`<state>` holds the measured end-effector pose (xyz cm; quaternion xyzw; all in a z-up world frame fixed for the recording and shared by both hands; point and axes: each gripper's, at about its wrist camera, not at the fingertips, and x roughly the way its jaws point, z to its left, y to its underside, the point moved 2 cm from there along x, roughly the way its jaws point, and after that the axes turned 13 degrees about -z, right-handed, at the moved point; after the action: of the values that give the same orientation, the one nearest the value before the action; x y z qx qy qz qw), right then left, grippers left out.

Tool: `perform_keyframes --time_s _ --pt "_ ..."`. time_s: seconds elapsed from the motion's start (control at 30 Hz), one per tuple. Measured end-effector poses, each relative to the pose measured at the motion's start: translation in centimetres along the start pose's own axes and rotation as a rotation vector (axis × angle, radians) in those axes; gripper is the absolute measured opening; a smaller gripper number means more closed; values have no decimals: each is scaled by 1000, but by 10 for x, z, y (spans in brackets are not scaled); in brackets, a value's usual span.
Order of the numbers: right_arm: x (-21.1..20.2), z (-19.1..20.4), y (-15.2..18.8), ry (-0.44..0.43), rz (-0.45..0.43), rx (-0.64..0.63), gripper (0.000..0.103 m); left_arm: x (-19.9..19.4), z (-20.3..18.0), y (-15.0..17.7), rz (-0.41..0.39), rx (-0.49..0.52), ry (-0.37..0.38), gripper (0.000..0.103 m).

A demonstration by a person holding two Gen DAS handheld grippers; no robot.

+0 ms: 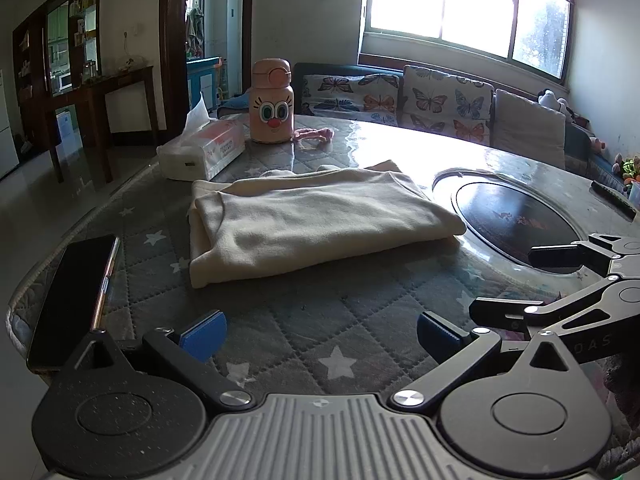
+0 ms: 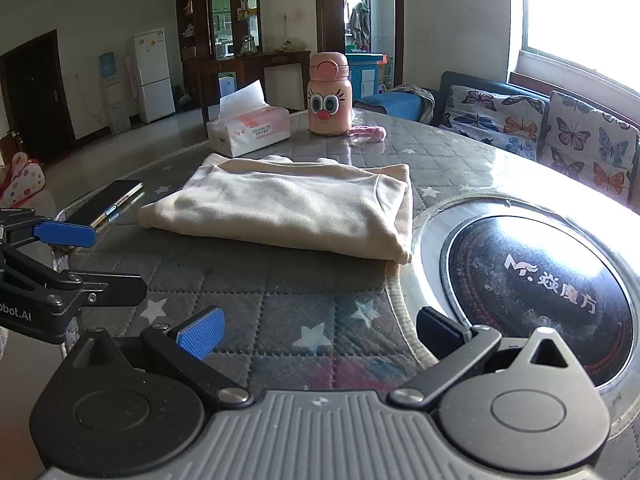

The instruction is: Fold clothes

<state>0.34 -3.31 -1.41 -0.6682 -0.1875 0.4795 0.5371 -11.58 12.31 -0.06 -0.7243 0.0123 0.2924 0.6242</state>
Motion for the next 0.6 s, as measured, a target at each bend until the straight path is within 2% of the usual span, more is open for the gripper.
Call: perform_keyframes --time_s 0.6 --pt "2 7 5 -14 12 1 103 0 -2 5 8 -10 -2 103"
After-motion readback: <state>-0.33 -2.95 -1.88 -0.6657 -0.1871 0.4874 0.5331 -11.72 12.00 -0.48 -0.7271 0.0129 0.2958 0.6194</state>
